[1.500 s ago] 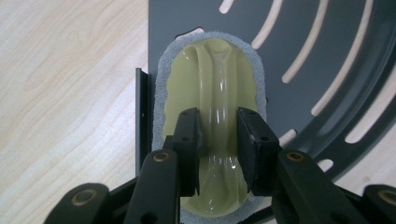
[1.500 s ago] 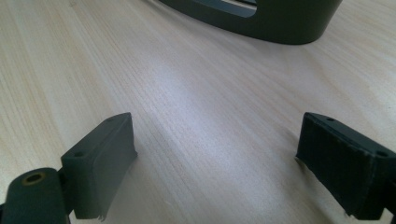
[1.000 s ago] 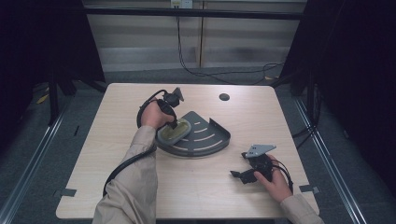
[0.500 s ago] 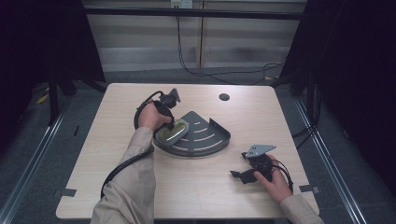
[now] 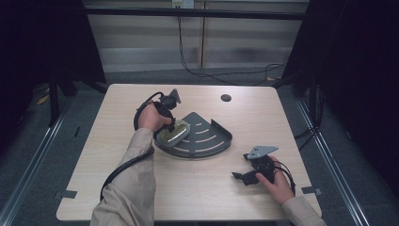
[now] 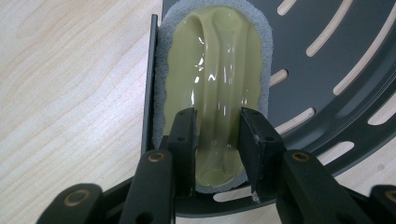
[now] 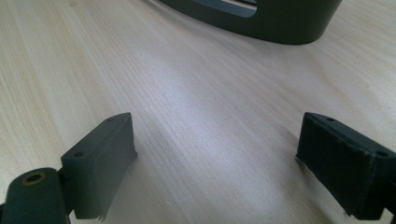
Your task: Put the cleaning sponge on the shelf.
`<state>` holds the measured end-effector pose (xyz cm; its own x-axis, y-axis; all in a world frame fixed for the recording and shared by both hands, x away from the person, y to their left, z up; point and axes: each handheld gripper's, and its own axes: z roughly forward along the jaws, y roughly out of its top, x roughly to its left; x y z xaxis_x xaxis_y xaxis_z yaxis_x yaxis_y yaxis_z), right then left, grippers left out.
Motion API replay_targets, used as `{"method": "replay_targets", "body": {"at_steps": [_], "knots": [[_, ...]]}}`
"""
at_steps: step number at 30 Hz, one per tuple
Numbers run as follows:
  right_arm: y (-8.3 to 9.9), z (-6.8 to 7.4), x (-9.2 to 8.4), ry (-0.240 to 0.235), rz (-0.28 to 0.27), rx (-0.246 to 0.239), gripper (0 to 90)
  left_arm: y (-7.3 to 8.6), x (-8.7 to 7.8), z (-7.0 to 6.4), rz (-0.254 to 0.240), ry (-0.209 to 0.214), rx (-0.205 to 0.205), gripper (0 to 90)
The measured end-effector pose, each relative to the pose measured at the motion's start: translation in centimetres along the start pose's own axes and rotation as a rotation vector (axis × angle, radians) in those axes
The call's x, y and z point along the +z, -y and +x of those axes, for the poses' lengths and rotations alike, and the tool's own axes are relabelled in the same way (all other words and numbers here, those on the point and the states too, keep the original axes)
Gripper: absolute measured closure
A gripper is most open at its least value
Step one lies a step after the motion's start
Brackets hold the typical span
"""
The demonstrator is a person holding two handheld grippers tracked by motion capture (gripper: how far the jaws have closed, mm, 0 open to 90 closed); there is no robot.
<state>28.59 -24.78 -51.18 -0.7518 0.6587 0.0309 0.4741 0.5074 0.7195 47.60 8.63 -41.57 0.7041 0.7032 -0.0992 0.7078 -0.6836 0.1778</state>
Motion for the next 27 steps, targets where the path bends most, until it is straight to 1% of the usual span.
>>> {"method": "replay_targets", "body": {"at_steps": [3, 5, 8, 10, 11, 12, 13, 14, 16, 18, 19, 20, 22, 24, 27], "knots": [[0.00, 0.00, 0.01, -0.001, -0.001, 0.001, 10.6, 0.02, 0.03, 0.00, -0.003, -0.001, -0.002, 63.1], [0.01, 0.00, 0.01, -0.002, -0.001, 0.000, 10.6, 0.02, 0.08, -0.05, 0.000, 0.007, 0.000, 62.7], [0.00, 0.00, 0.01, -0.001, -0.001, 0.001, 10.6, 0.01, 0.04, -0.05, -0.005, 0.007, 0.007, 59.2], [0.00, 0.00, 0.01, -0.001, -0.002, 0.001, 10.6, 0.02, 0.07, -0.10, -0.008, 0.005, 0.004, 56.9], [0.00, 0.00, 0.01, -0.001, -0.002, 0.001, 10.6, 0.01, 0.07, -0.06, -0.009, 0.007, 0.005, 53.2], [0.00, 0.00, 0.01, -0.001, -0.002, 0.001, 10.6, 0.02, 0.06, -0.02, -0.014, 0.004, 0.002, 53.2], [0.00, 0.00, 0.01, -0.001, -0.002, 0.000, 10.6, 0.03, 0.05, -0.01, -0.017, 0.002, -0.006, 49.2], [0.00, 0.00, 0.01, -0.001, -0.002, 0.000, 10.6, 0.05, 0.04, 0.01, -0.018, -0.002, -0.010, 49.2], [0.00, 0.00, 0.01, -0.001, -0.001, 0.001, 10.6, 0.06, -0.02, 0.07, -0.028, -0.007, -0.012, 45.3], [0.00, 0.00, 0.01, -0.001, -0.001, 0.000, 10.6, 0.10, -0.11, 0.11, -0.036, -0.015, -0.008, 40.2], [0.00, 0.00, 0.01, -0.001, -0.002, 0.000, 10.6, 0.12, -0.16, 0.11, -0.039, -0.021, -0.006, 36.1], [0.00, 0.00, 0.01, -0.001, -0.002, 0.000, 10.6, 0.13, -0.24, 0.12, -0.042, -0.022, -0.007, 36.1], [0.00, 0.00, 0.01, -0.001, -0.001, 0.000, 10.6, 0.20, -0.32, 0.04, -0.047, -0.013, -0.010, 32.7], [0.00, 0.00, 0.01, -0.002, -0.001, 0.001, 10.6, 0.29, -0.43, -0.02, -0.052, -0.016, 0.000, 30.5], [0.01, 0.00, 0.01, -0.001, -0.001, 0.000, 10.6, 0.44, -0.55, -0.03, -0.055, -0.003, 0.004, 28.6]]}}
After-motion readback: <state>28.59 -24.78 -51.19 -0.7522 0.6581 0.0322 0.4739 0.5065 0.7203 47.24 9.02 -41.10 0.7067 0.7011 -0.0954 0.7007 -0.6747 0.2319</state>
